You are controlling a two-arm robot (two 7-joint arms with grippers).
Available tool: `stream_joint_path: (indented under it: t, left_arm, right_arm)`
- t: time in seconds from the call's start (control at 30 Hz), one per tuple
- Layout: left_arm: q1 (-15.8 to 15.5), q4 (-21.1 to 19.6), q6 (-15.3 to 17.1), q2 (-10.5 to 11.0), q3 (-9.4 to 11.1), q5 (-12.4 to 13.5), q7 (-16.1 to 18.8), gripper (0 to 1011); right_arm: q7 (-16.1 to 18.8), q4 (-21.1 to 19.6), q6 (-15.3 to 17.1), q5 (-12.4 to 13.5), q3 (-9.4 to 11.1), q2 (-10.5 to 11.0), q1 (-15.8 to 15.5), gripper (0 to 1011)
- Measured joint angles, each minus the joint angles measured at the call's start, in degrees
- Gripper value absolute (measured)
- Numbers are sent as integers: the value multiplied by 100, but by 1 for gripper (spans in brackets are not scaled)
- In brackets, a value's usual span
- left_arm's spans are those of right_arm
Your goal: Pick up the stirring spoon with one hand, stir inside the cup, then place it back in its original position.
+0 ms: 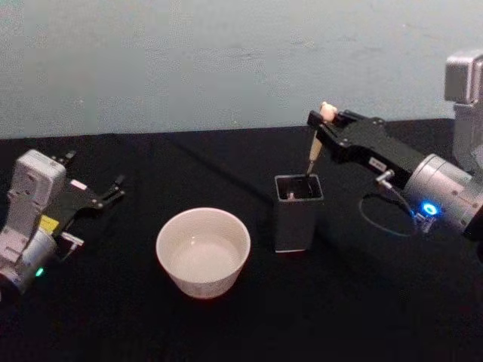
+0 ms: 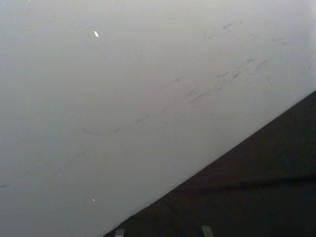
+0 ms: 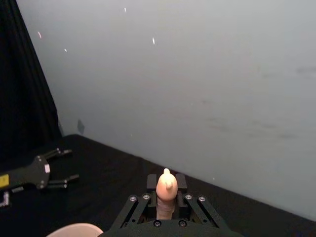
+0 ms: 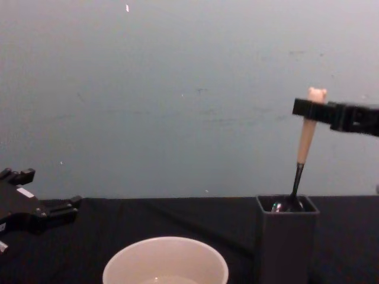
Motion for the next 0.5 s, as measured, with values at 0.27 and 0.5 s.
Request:
stream_joint_path:
  t: [0.27,0.5]
  left_arm:
    - [0,0,0,0,0,0,0,1001]
    - [0,0,0,0,0,0,0,1001]
  right_arm:
    - [11,281,51,-202,-148,-108,92,223]
    - [39,447,176,-361,-245,-168,122,223]
